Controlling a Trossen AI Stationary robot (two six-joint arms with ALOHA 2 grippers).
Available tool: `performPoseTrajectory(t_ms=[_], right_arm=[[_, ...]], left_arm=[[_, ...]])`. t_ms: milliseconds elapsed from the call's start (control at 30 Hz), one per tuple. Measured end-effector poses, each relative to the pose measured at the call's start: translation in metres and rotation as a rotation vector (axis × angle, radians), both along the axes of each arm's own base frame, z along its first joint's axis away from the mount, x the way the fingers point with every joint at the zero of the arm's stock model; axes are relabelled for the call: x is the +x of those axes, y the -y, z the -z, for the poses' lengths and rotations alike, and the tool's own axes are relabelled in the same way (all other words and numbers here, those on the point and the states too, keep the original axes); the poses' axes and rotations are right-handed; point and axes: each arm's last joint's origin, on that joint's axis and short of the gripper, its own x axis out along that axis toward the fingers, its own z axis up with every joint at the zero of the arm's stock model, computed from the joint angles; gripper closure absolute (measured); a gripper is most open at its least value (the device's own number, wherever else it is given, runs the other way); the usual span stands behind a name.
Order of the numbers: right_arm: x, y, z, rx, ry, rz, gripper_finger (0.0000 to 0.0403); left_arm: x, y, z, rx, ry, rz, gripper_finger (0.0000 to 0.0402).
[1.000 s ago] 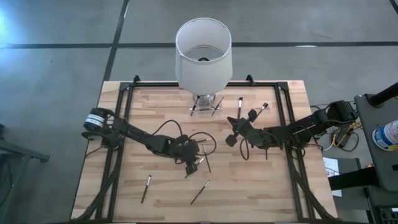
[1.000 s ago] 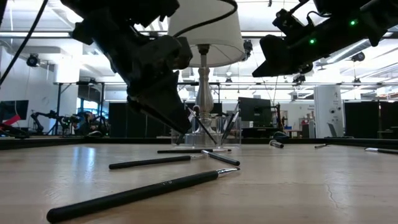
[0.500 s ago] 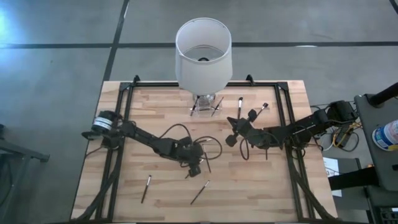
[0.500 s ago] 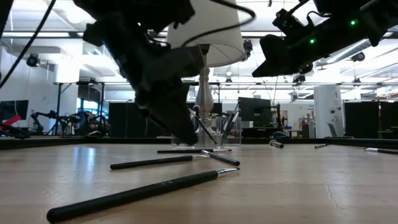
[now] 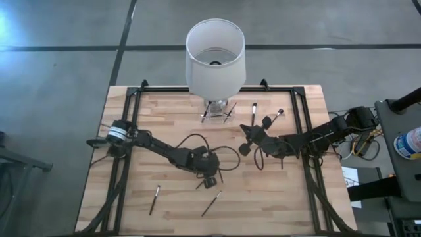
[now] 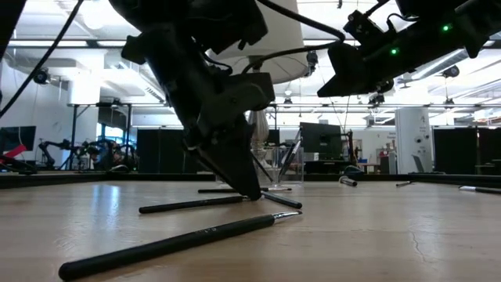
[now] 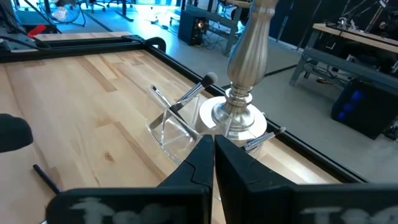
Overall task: Put items in baskets/containers
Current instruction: Put the black eyeshadow brush into the transparent organizer
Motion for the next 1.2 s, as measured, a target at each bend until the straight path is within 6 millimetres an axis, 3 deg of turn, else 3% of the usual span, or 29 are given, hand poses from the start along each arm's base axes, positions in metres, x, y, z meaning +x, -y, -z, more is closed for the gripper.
performPoseTrajectory(t_ms=[267,567,1000,1200], right_arm=[[0.000,0.000,0.000,0.000,0.000,0.000,0.0394],[0.000,-0.001,0.000,0.000,0.000,-0.004,0.0394],[0.000,-0.001,0.000,-0.001,-0.001,-0.004,0.0394],[0.000,-0.001,0.000,-0.001,-0.001,-0.004,0.0394]], left_arm=[[-0.003,-0.001,0.004,0.037,-0.047,0.061,0.0314],[-0.012,-0.001,0.009,0.055,-0.156,0.145,0.0393],[-0.031,0.004,-0.013,0.075,-0.213,0.231,0.0396],[-0.035,0.009,-0.014,0.086,-0.238,0.253,0.0397]])
